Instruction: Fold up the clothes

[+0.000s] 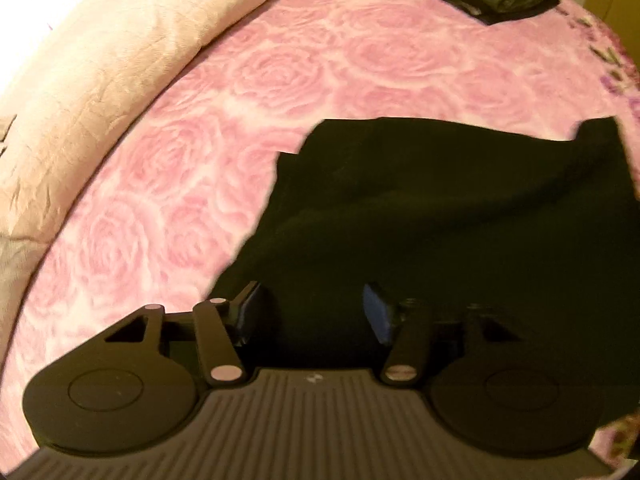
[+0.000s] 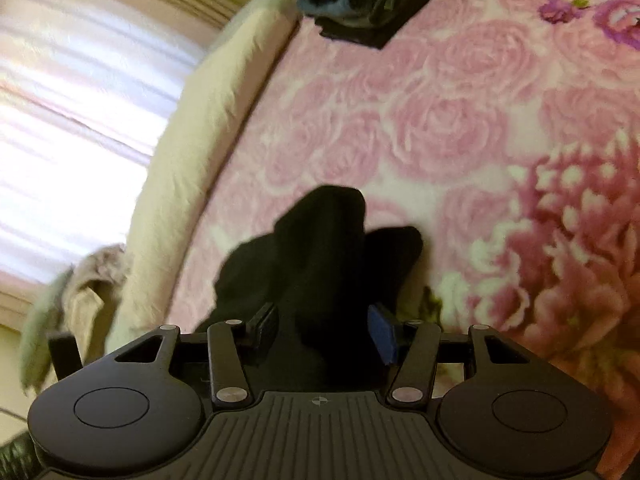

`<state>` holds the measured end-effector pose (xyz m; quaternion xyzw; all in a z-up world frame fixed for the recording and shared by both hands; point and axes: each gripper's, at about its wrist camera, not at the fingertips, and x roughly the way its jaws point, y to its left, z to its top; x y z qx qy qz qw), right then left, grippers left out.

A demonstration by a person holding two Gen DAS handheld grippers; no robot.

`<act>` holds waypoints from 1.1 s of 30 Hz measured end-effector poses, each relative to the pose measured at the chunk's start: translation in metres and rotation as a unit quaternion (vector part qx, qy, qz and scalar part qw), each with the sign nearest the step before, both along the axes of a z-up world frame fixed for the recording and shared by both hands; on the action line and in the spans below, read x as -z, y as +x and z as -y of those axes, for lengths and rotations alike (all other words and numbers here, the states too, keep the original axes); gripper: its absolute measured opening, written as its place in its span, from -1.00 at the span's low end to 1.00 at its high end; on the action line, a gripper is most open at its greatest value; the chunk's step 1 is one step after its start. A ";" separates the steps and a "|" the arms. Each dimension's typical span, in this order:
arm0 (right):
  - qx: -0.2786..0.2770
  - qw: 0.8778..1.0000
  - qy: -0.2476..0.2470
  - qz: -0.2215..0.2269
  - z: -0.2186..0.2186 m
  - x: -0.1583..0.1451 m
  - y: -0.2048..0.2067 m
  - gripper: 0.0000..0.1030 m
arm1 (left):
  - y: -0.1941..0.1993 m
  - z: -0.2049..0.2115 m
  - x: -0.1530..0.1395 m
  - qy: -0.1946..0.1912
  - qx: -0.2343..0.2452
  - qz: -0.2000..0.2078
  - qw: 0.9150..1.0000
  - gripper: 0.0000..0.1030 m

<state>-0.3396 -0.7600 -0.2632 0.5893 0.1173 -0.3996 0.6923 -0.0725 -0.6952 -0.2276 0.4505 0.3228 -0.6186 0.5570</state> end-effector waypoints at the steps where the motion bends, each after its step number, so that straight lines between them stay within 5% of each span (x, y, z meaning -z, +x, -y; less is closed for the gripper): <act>1: 0.001 1.000 -0.002 0.004 0.002 -0.001 -0.001 -0.24 | -0.008 -0.007 -0.005 0.000 0.011 -0.008 1.000 -0.02; 2: 0.002 1.000 -0.003 0.008 0.003 -0.002 -0.002 -0.79 | -0.018 -0.011 -0.008 0.000 0.024 -0.015 1.000 -0.02; 5: 0.004 1.000 -0.008 0.020 0.008 -0.006 -0.004 -0.90 | -0.051 -0.021 -0.015 0.002 0.066 -0.039 0.997 -0.02; 11: 0.005 0.998 0.051 0.029 0.038 0.038 -0.013 -0.94 | -0.101 -0.018 0.007 0.038 0.113 -0.048 0.992 -0.01; 23: 0.010 0.997 0.072 0.014 0.017 0.010 -0.050 -0.92 | -0.076 -0.042 -0.015 0.035 0.050 -0.052 0.997 0.03; 33: -0.045 0.996 0.079 -0.011 0.033 0.010 -0.026 -0.92 | -0.071 -0.080 -0.011 0.045 -0.006 -0.068 0.997 0.03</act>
